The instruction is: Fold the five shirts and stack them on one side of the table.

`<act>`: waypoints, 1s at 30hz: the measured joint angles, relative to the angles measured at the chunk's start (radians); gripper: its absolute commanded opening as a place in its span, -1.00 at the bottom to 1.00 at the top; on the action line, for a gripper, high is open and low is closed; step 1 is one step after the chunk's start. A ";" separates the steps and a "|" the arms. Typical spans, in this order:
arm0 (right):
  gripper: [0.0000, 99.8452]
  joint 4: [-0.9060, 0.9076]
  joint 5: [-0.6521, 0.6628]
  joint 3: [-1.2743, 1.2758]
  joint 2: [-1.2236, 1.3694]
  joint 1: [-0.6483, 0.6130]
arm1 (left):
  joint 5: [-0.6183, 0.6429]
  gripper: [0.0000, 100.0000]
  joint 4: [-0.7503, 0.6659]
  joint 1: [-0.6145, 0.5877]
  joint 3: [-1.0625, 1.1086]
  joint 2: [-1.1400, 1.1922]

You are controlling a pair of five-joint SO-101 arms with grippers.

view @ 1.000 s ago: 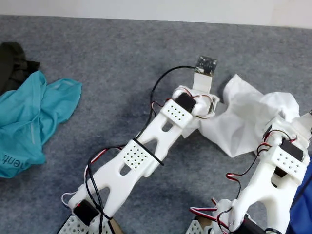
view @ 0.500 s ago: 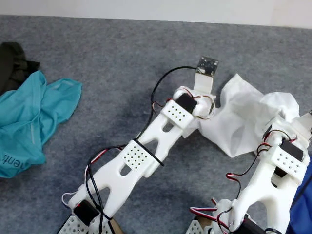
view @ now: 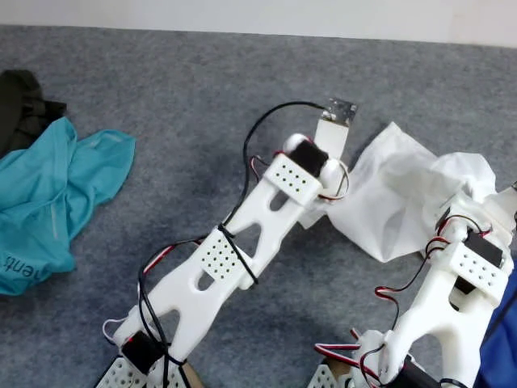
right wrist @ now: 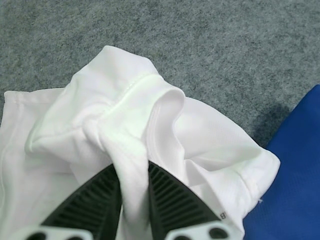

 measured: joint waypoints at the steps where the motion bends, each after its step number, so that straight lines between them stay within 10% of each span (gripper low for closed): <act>1: -0.99 0.014 0.000 0.000 0.000 0.000 | 0.000 -0.99 0.025 0.002 0.000 -0.017; 17: -0.99 0.549 0.207 0.000 -0.425 -0.186 | 0.000 -0.99 0.060 -0.216 0.000 -0.325; 30: -0.99 1.200 0.732 -0.012 -0.890 -0.227 | 0.000 -0.99 0.061 -0.338 0.000 -0.379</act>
